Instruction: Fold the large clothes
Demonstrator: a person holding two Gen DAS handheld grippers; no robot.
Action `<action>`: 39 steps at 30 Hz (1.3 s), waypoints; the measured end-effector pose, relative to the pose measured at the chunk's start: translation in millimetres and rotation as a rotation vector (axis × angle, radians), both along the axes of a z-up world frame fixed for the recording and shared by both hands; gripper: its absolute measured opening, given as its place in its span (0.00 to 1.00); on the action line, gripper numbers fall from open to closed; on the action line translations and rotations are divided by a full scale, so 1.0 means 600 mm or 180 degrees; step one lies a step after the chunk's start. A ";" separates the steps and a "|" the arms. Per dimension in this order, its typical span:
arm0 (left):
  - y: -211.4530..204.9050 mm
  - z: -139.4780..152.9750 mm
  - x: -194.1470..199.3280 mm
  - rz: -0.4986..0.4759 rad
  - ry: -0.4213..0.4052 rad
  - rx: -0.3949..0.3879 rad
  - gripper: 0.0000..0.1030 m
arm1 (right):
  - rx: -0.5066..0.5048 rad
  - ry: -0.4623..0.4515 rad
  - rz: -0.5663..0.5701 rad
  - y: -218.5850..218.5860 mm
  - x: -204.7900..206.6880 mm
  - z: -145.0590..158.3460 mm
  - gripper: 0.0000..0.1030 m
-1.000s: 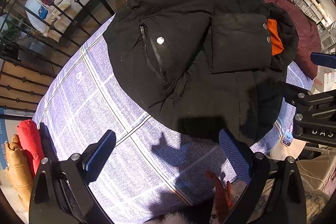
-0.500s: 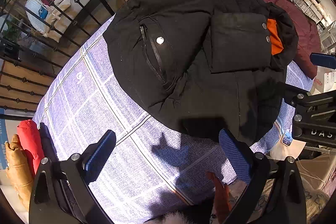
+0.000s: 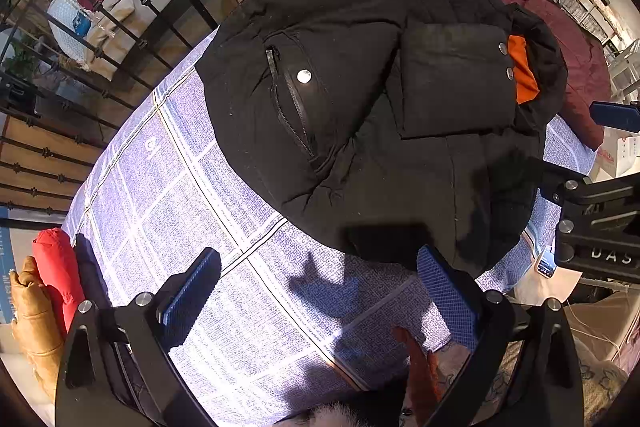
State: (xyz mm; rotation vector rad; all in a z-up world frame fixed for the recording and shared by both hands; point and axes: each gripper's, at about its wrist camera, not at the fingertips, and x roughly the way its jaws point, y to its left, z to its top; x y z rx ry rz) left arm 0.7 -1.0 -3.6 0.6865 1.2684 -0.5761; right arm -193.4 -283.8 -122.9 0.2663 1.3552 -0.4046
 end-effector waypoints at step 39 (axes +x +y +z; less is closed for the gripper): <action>-0.051 -0.048 0.045 -0.0510 0.0183 -0.0102 0.90 | 0.1298 -0.0831 -0.1895 -0.122 -0.189 -0.143 0.91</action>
